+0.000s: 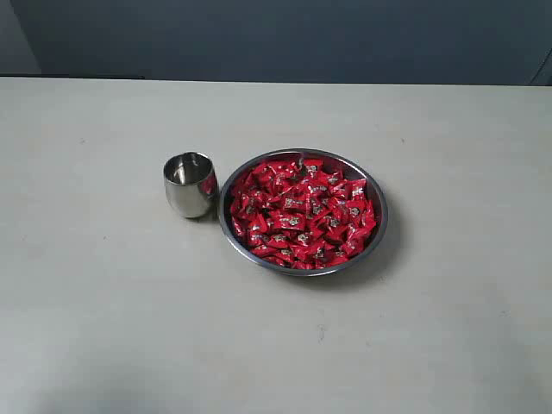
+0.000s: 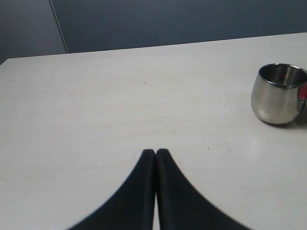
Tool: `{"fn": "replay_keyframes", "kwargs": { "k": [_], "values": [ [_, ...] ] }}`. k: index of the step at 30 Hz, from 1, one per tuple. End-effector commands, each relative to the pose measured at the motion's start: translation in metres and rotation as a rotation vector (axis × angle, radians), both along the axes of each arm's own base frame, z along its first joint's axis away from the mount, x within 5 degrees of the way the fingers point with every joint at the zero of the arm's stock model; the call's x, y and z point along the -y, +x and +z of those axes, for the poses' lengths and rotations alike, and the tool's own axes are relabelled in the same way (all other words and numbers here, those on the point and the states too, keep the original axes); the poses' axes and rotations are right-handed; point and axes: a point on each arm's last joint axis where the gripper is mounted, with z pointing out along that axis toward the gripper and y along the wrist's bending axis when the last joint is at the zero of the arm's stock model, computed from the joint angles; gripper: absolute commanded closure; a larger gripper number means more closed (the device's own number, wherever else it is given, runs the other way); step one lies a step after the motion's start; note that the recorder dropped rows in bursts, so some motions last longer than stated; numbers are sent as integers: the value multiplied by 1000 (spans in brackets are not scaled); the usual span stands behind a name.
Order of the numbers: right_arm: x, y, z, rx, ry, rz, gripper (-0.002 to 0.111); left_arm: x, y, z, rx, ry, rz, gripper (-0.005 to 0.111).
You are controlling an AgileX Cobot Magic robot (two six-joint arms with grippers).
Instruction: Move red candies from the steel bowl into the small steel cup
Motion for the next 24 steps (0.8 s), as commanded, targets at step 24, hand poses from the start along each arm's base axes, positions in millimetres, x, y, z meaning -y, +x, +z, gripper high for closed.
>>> {"fn": "replay_keyframes", "kwargs": {
  "k": [24],
  "values": [
    [1, 20, 16, -142, -3, -11, 109, 0, 0, 3, 18, 3, -5, 106]
  ]
}}
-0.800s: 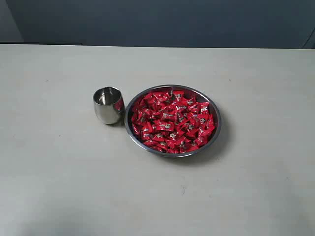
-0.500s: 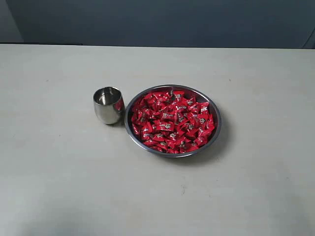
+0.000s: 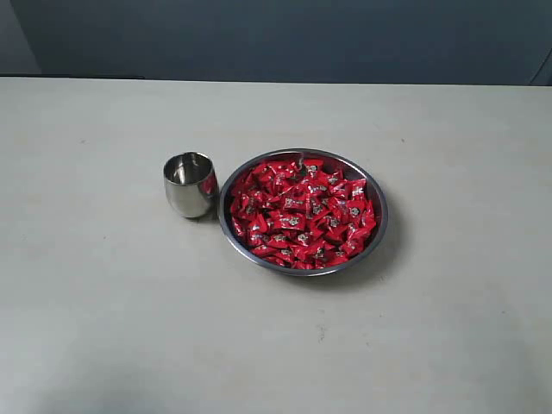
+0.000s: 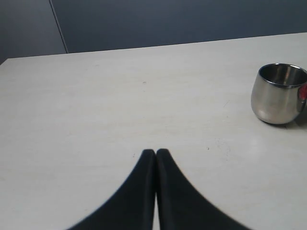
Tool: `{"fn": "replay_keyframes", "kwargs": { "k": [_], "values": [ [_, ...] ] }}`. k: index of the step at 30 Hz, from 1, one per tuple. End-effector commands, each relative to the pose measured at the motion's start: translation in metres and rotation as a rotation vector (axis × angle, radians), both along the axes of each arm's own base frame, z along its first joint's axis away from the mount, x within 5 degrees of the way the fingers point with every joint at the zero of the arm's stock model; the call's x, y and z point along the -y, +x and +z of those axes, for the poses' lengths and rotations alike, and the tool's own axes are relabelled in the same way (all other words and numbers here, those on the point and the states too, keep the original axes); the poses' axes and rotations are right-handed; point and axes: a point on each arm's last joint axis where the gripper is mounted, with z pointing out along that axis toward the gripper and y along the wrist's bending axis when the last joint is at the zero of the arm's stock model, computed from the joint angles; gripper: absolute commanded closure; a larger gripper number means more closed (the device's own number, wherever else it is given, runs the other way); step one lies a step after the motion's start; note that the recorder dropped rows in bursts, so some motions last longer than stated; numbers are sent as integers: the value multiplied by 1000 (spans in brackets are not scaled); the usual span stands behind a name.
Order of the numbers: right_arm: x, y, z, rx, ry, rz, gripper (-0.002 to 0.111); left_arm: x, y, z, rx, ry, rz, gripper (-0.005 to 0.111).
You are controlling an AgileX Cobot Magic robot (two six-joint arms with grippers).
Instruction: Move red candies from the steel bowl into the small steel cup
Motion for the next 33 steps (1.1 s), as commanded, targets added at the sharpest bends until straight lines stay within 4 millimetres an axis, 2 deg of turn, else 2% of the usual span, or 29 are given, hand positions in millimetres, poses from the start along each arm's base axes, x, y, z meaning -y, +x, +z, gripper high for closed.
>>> {"fn": "replay_keyframes", "kwargs": {
  "k": [1, 19, 22, 25, 33],
  "values": [
    [1, 8, 25, 36, -1, -8, 109, 0, 0, 3, 18, 3, -5, 106],
    [0, 48, 159, 243, 3, -8, 109, 0, 0, 3, 18, 3, -5, 106],
    [0, 52, 175, 272, 3, -9, 109, 0, 0, 3, 18, 3, -5, 106],
    [0, 52, 181, 295, 3, -10, 109, 0, 0, 3, 18, 3, -5, 106],
    [0, 51, 181, 295, 18, -9, 109, 0, 0, 3, 18, 3, -5, 106]
  ]
}}
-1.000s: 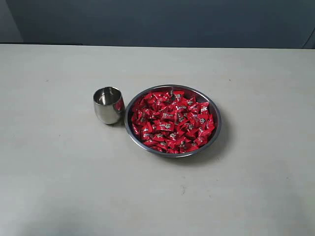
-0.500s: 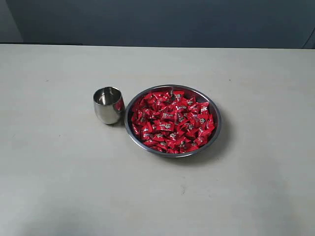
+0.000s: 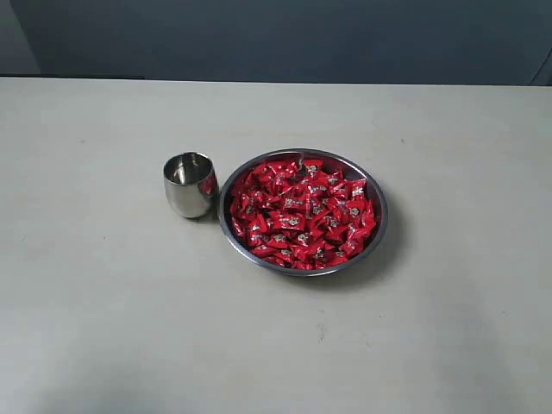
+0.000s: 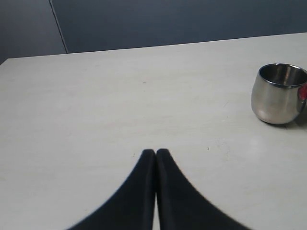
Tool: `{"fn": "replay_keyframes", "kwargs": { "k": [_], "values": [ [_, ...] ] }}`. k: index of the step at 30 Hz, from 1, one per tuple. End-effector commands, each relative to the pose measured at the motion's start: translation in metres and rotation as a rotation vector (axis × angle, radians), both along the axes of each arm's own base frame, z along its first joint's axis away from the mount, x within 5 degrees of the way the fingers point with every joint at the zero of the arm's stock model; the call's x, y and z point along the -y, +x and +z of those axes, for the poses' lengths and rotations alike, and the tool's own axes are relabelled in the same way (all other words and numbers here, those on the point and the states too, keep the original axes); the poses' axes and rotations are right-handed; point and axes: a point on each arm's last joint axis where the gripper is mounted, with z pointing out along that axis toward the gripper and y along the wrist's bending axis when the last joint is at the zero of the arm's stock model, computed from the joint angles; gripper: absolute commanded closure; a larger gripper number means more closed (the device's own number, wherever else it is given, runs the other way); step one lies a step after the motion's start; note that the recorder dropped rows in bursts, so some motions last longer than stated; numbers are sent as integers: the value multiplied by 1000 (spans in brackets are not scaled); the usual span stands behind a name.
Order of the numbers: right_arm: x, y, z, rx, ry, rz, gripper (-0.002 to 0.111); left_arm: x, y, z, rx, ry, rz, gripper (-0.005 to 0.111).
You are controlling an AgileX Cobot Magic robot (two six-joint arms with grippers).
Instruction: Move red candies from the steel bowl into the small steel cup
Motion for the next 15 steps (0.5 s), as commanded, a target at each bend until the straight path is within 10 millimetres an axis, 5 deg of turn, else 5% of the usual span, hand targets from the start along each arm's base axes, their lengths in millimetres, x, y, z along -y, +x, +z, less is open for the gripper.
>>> {"fn": "replay_keyframes", "kwargs": {
  "k": [1, 10, 15],
  "values": [
    [0, 1, 2, 13, 25, -3, 109, 0, 0, 3, 18, 3, -5, 106],
    [-3, 4, 0, -21, 102, 17, 109, 0, 0, 3, 18, 3, -5, 106],
    [-10, 41, -5, -263, 54, 82, 109, 0, 0, 3, 18, 3, -5, 106]
  ]
}}
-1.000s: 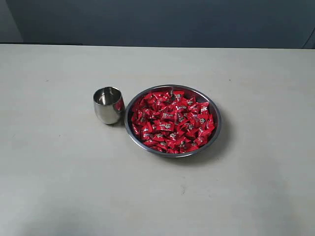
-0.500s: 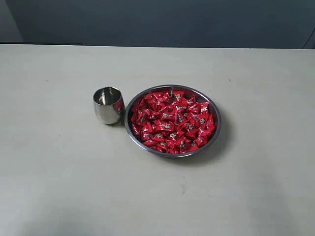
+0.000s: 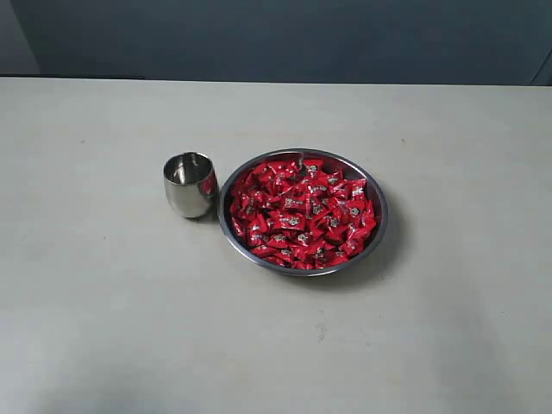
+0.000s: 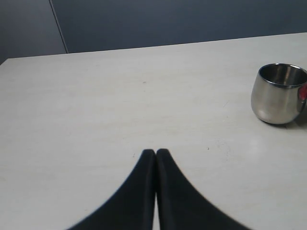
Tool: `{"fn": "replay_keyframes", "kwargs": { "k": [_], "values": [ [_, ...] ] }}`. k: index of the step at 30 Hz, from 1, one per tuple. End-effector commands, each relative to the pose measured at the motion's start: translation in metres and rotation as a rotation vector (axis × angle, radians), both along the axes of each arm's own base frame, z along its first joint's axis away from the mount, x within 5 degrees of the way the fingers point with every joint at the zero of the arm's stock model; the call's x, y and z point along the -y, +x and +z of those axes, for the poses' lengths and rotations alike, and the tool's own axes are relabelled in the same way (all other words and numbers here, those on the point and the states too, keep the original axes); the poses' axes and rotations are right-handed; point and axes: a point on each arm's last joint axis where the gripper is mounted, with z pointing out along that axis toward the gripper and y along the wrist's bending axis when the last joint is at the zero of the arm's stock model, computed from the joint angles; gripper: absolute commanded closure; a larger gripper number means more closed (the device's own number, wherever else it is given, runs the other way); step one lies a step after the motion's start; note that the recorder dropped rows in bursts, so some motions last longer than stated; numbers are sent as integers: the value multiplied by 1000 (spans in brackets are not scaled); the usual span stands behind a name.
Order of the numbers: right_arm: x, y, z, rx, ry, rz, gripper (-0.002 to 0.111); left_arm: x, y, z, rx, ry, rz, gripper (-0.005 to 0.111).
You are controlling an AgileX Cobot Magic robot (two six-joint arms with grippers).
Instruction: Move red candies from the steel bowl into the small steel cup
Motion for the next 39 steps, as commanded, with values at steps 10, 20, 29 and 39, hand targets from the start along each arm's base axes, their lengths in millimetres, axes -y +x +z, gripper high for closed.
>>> {"fn": "replay_keyframes", "kwargs": {
  "k": [10, 20, 29, 39],
  "values": [
    [-38, 123, -28, -600, -194, 270, 109, 0, 0, 3, 18, 3, -5, 106],
    [-83, 168, -73, -756, -322, 403, 109, 0, 0, 3, 18, 3, -5, 106],
    [-114, 186, -108, -845, -361, 478, 100, 0, 0, 3, 18, 3, -5, 106],
    [-202, 196, -155, -923, -397, 700, 70, 0, 0, 3, 18, 3, -5, 106]
  ]
}}
